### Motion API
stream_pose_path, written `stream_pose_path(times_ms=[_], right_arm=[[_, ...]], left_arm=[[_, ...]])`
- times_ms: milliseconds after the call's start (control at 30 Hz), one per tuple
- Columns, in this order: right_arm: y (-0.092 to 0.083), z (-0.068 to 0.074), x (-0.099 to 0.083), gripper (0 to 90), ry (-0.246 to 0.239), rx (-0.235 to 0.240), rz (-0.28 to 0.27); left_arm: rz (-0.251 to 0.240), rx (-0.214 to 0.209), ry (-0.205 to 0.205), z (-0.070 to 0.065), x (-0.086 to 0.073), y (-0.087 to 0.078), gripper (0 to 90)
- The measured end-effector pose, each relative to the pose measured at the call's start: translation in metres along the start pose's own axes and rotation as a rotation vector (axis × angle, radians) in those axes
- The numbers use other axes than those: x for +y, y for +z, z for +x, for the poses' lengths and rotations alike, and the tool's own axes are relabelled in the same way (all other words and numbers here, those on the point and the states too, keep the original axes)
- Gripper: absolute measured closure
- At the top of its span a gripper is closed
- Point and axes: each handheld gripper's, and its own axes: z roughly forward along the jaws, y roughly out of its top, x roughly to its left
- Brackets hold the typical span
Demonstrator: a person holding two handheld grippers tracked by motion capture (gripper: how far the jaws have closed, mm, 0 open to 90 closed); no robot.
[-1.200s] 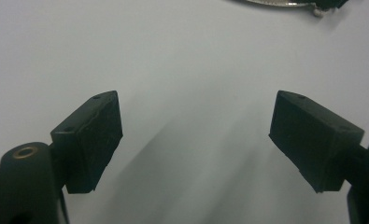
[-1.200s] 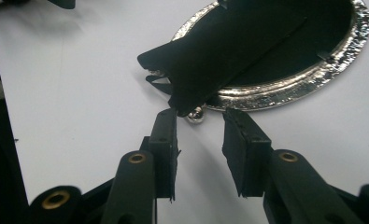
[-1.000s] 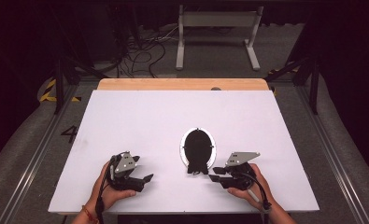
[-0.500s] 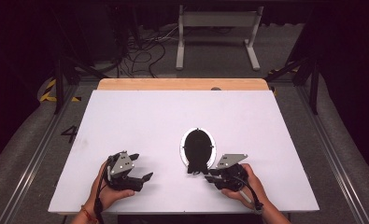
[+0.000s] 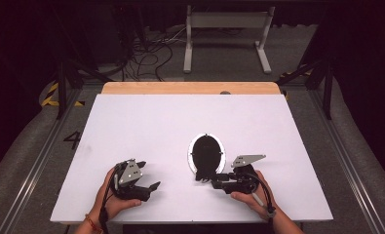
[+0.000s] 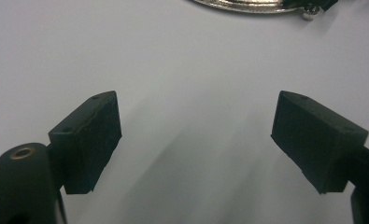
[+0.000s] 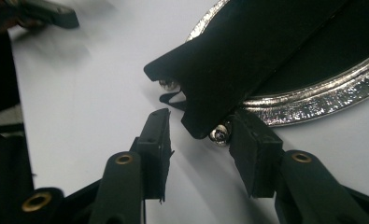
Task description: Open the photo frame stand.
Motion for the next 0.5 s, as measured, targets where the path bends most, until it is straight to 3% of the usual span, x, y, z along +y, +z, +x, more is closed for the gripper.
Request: stream_pose_path(times_ms=[133, 267, 400, 500], right_arm=[[0.001, -0.009, -0.001, 51.8, 0.096, 0.082, -0.038], [0.002, -0.015, -0.002, 50.5, 0.153, 0.126, -0.071], [0.001, -0.020, 0.000, 49.2, 0.214, 0.144, -0.095], [0.000, -0.021, 0.001, 49.3, 0.223, 0.135, -0.119]], left_arm=[[0.028, 0.010, 0.014, -0.002, 0.001, 0.004, 16.2], [0.038, 0.004, 0.025, -0.004, 0.002, 0.007, 16.1], [0.049, 0.004, 0.037, -0.006, 0.004, 0.010, 16.0], [0.055, 0.001, 0.040, -0.007, 0.005, 0.013, 15.9]])
